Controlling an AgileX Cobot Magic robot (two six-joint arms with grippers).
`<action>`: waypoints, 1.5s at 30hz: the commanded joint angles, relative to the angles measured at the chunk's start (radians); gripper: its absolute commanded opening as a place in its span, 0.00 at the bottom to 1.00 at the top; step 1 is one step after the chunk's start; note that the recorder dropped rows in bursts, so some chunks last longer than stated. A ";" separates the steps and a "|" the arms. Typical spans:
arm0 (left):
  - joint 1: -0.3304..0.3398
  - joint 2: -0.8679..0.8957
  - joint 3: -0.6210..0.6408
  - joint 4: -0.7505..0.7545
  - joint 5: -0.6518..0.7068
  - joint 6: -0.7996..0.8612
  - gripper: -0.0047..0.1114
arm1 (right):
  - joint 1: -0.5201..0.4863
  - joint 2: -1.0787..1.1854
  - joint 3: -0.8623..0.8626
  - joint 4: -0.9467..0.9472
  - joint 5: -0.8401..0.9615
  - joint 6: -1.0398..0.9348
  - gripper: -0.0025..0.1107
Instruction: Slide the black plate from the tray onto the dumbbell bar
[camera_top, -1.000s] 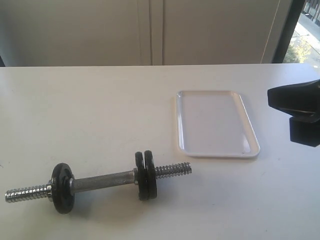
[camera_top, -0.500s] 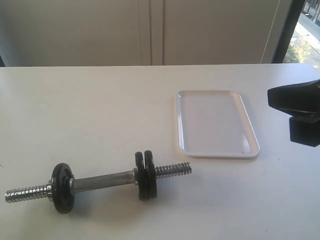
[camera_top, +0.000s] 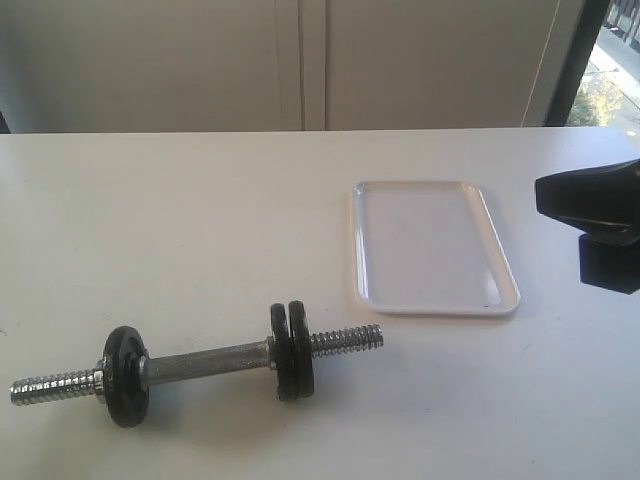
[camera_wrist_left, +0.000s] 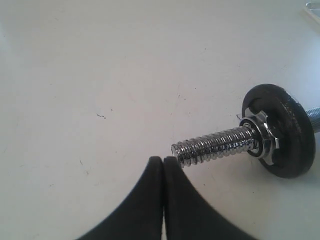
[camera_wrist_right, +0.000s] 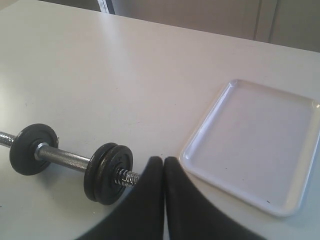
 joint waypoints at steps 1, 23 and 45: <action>0.005 -0.005 0.005 -0.023 -0.005 0.010 0.04 | -0.007 -0.004 0.004 0.000 -0.003 0.003 0.02; 0.083 -0.005 0.005 -0.038 -0.011 0.025 0.04 | -0.007 -0.004 0.004 0.000 -0.003 0.003 0.02; 0.083 -0.005 0.005 -0.038 -0.011 0.027 0.04 | -0.007 -0.004 0.004 -0.017 -0.003 0.001 0.02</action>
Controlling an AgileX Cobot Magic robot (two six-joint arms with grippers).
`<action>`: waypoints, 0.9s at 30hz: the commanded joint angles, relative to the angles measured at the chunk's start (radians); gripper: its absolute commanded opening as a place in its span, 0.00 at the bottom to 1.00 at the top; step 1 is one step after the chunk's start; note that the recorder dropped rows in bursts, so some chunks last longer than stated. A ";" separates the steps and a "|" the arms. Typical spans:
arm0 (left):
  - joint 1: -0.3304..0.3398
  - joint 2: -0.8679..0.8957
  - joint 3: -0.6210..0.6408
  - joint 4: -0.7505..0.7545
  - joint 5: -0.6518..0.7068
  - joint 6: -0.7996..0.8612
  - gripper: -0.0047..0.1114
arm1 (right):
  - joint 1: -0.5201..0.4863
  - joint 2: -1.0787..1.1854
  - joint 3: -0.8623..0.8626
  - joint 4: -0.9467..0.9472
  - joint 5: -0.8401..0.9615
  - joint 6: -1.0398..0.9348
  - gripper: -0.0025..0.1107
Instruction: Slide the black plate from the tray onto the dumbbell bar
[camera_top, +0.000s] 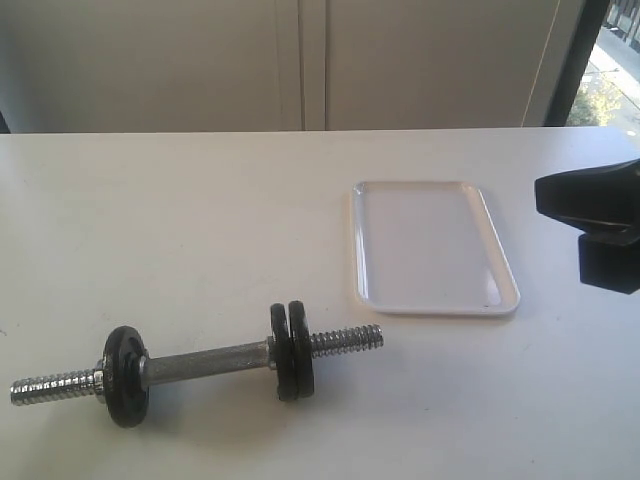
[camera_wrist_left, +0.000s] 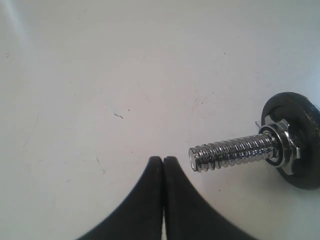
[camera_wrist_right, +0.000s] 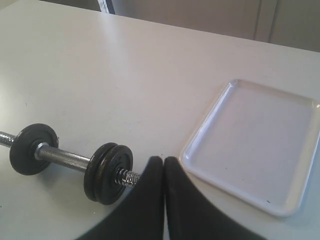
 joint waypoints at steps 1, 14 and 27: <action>0.004 -0.005 0.005 -0.004 -0.002 -0.002 0.04 | -0.007 -0.004 0.004 -0.027 -0.003 0.001 0.02; 0.004 -0.005 0.005 -0.004 -0.002 -0.002 0.04 | -0.007 -0.195 0.004 -0.081 -0.024 0.001 0.02; 0.004 -0.005 0.005 -0.004 -0.002 -0.002 0.04 | -0.007 -0.568 0.004 -0.075 0.164 0.058 0.02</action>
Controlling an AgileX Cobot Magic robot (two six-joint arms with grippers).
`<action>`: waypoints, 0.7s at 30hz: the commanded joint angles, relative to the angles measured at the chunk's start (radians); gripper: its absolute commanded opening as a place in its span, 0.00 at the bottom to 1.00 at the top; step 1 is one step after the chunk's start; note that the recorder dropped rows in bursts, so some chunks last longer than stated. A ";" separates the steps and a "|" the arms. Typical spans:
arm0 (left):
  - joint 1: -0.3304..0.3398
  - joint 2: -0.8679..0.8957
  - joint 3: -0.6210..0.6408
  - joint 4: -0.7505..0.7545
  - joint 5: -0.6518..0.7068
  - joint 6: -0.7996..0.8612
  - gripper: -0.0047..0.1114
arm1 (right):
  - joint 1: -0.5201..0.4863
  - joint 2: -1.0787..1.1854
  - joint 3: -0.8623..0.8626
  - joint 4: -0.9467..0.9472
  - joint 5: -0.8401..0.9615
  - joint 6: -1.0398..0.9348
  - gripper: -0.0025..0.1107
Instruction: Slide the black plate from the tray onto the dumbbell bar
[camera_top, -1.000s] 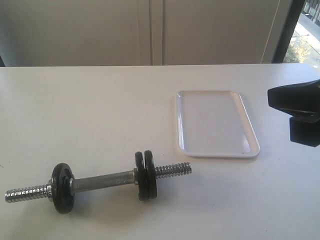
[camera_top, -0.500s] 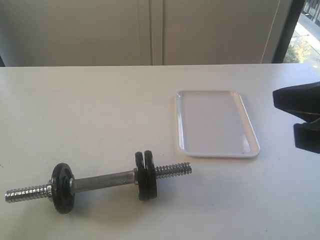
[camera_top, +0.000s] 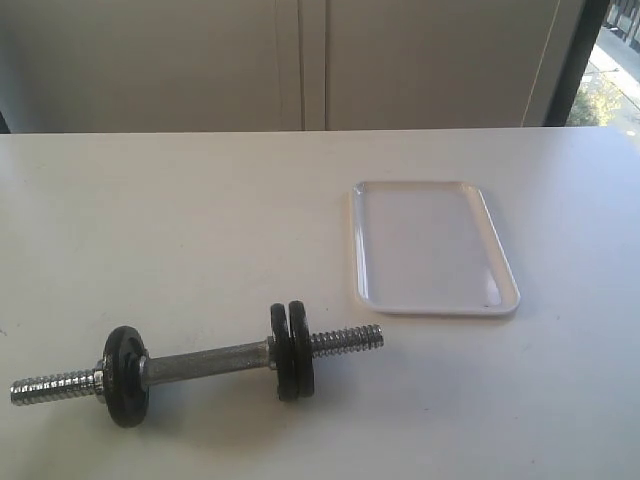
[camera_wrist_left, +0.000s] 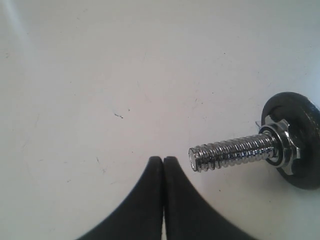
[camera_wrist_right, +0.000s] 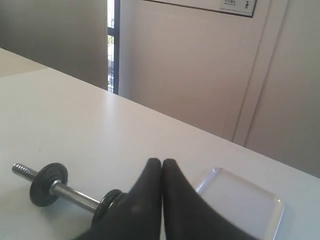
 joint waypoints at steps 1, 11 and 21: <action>0.004 -0.005 0.005 -0.004 -0.002 -0.002 0.04 | -0.007 -0.059 0.004 -0.002 0.047 0.032 0.02; 0.004 -0.005 0.005 -0.004 -0.002 -0.002 0.04 | -0.007 -0.164 0.185 -0.040 -0.176 0.174 0.02; 0.004 -0.005 0.005 -0.004 -0.002 -0.002 0.04 | -0.007 -0.228 0.440 -0.376 -0.248 0.428 0.02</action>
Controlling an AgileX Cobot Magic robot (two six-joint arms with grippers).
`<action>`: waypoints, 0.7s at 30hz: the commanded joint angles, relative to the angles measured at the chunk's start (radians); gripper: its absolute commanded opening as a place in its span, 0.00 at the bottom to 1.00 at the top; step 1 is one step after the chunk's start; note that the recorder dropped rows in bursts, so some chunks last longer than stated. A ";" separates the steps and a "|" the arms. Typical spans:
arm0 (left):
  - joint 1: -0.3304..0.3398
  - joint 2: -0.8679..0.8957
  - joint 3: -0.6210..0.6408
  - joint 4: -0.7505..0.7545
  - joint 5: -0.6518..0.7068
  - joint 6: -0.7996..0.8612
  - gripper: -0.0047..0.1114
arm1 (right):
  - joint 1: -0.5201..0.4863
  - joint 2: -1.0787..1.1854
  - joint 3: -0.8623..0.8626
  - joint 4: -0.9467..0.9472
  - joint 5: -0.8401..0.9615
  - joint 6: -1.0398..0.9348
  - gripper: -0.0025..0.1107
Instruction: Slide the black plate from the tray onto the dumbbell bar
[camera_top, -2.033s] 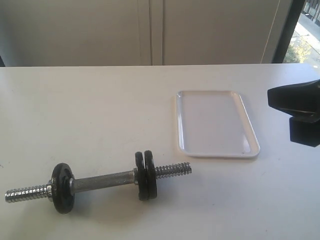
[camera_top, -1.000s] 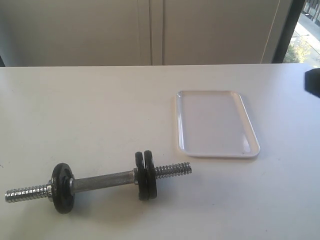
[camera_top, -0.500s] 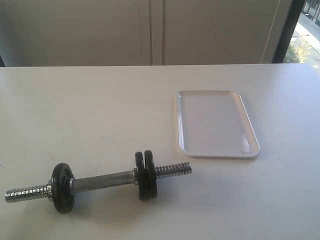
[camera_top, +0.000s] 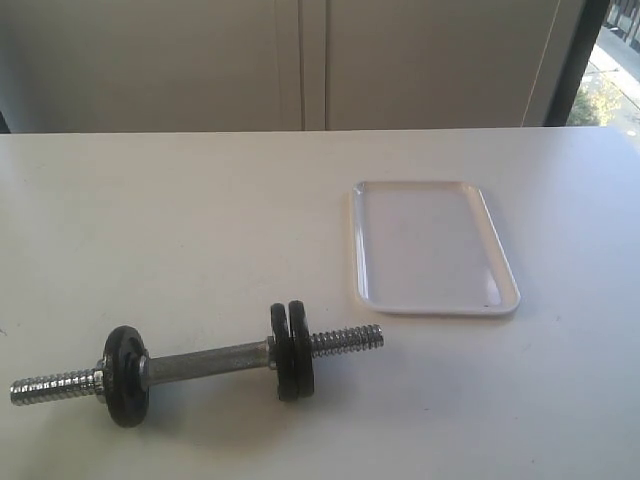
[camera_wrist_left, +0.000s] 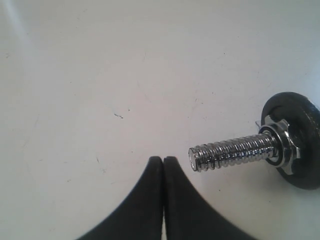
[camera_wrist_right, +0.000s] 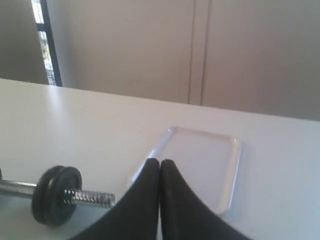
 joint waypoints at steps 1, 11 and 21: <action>0.004 -0.005 0.005 -0.004 -0.002 -0.002 0.04 | -0.007 -0.006 0.089 -0.145 -0.040 0.062 0.02; 0.004 -0.005 0.005 -0.004 -0.002 -0.002 0.04 | -0.007 -0.006 0.177 -0.221 -0.085 0.060 0.02; 0.004 -0.005 0.005 -0.004 -0.002 -0.002 0.04 | -0.007 -0.006 0.346 -0.268 -0.219 0.199 0.02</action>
